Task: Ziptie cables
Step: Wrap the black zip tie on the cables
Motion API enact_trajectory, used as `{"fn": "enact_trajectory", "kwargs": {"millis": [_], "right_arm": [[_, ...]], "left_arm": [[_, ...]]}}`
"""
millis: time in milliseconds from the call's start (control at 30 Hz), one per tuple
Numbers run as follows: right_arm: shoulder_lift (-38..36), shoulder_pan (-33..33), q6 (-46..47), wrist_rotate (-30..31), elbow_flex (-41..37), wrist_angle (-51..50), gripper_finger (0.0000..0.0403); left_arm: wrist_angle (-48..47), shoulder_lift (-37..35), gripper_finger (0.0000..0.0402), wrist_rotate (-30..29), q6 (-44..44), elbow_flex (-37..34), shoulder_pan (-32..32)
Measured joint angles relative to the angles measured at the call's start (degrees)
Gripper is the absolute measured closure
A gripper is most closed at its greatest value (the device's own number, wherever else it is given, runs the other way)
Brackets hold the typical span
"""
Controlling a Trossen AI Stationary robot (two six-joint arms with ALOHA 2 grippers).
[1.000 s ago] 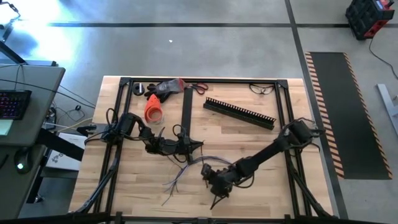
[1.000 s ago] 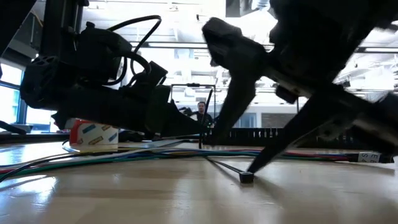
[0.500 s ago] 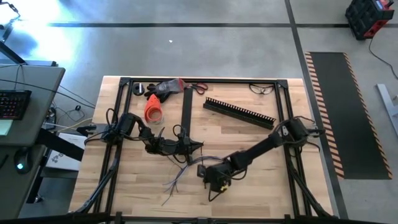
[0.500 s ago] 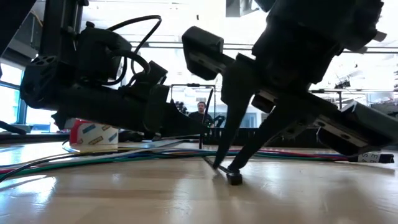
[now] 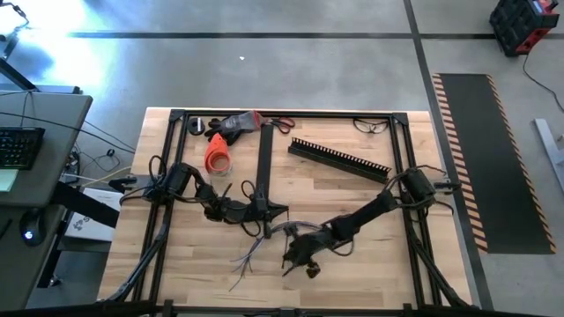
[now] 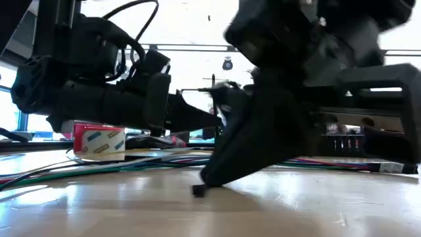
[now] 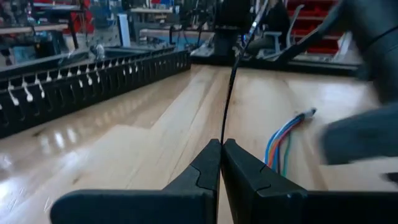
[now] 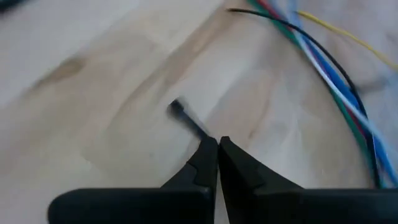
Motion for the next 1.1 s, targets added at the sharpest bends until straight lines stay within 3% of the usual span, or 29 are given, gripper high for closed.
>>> {"fn": "enact_trajectory", "kwargs": {"millis": [133,233,333,433,600,833,1100], "right_arm": [[-1.16,1.79,15.40,8.65,-11.43,19.01,0.0403],[-1.18,3.76,23.56,16.51,-15.78,28.16,0.0403],[-1.35,5.51,26.38,22.04,-16.11,29.19,0.0403],[-1.37,6.32,25.79,23.28,-14.29,26.91,0.0403],[-4.66,6.18,18.72,22.30,-10.27,17.39,0.0403],[-15.15,5.83,13.25,23.60,-6.16,-9.56,0.0388],[-22.93,7.54,25.94,20.61,-6.40,-38.88,0.0297]], "left_arm": [[0.59,0.00,0.0402,-0.25,2.00,-0.02,-1.13],[0.58,0.00,0.0402,-0.27,2.53,0.00,-1.76],[0.53,0.00,0.0402,-0.18,2.80,0.52,-1.95],[0.39,0.00,0.0402,-0.16,4.04,1.23,-1.97],[-1.26,0.00,0.0402,-0.07,5.07,2.38,-1.97],[-6.13,-0.44,0.0402,2.49,2.25,3.99,-0.83],[-20.96,-5.26,0.0402,6.31,3.47,7.47,1.75]]}}
